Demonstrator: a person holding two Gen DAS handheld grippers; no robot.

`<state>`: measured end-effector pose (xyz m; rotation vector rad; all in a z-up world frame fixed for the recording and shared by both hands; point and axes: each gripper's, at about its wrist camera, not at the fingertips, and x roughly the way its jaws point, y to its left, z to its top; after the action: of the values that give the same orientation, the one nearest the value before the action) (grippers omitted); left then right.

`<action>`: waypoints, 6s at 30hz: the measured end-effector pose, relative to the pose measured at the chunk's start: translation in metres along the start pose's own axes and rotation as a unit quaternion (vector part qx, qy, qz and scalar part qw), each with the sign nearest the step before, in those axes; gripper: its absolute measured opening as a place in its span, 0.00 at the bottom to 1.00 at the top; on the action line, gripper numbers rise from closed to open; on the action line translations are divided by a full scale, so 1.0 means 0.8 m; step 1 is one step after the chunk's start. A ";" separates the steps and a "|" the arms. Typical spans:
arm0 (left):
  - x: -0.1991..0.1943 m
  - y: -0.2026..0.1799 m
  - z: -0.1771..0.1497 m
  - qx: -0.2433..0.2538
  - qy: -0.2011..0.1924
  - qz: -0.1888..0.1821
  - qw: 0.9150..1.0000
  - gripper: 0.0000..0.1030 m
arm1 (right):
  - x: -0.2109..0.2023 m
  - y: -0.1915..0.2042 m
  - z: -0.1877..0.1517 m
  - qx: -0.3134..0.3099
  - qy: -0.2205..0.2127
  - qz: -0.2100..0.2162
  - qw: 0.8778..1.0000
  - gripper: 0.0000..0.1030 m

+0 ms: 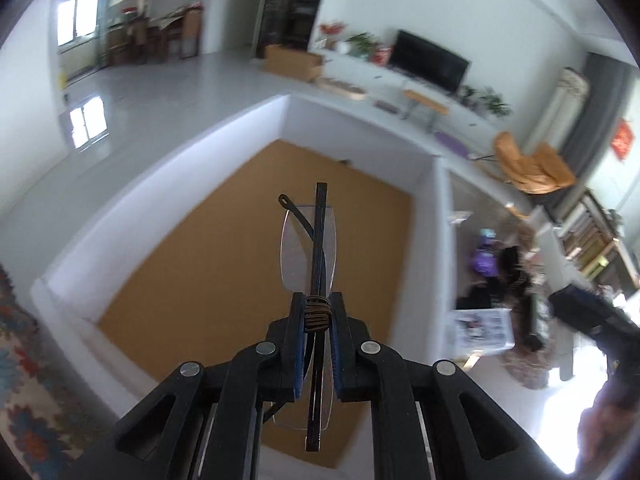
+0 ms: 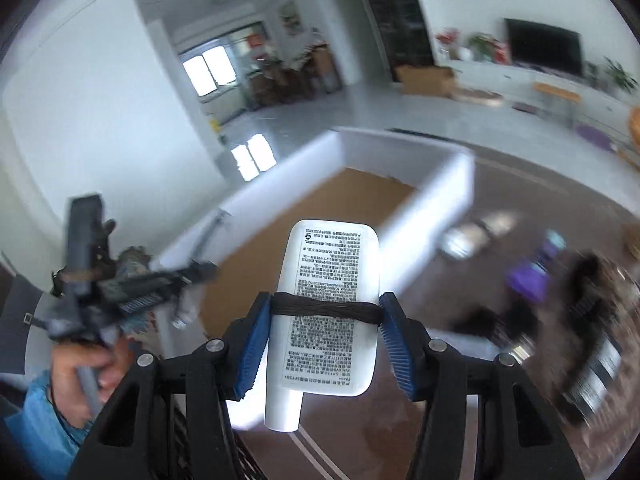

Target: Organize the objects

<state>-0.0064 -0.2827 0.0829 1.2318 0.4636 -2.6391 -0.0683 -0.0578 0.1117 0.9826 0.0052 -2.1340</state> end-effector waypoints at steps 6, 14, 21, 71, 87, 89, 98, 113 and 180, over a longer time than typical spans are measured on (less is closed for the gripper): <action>0.040 0.046 -0.010 -0.025 0.046 0.047 0.998 0.13 | 0.116 0.074 0.031 -0.042 0.045 0.029 0.998 0.54; 0.027 0.012 -0.034 -0.015 0.021 0.044 0.999 0.46 | 0.108 0.055 0.011 -0.035 0.040 -0.002 0.999 0.87; -0.021 -0.139 -0.086 0.090 -0.025 -0.072 0.993 0.77 | 0.013 -0.061 -0.074 -0.016 0.003 -0.126 0.992 0.90; 0.113 -0.271 -0.207 0.189 0.073 -0.007 0.979 1.00 | -0.104 -0.243 -0.280 0.130 0.054 -0.311 0.940 1.00; 0.113 -0.270 -0.206 0.190 0.074 -0.008 0.979 1.00 | -0.104 -0.243 -0.280 0.130 0.054 -0.311 0.940 1.00; 0.113 -0.270 -0.206 0.190 0.074 -0.008 0.979 1.00 | -0.104 -0.243 -0.280 0.130 0.054 -0.311 0.940 1.00; 0.113 -0.271 -0.207 0.190 0.074 -0.008 0.979 1.00 | -0.104 -0.243 -0.281 0.131 0.055 -0.311 0.940 1.00; 0.113 -0.271 -0.207 0.190 0.074 -0.009 0.979 1.00 | -0.104 -0.243 -0.281 0.131 0.055 -0.311 0.940 1.00; 0.115 -0.264 -0.202 0.184 0.073 -0.007 0.980 1.00 | -0.090 -0.250 -0.240 0.107 0.065 -0.316 0.940 0.58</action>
<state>-0.0135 -0.0319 -0.0440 1.5366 -0.0032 -2.7397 -0.0449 0.1868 -0.0358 1.3887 0.1779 -2.6854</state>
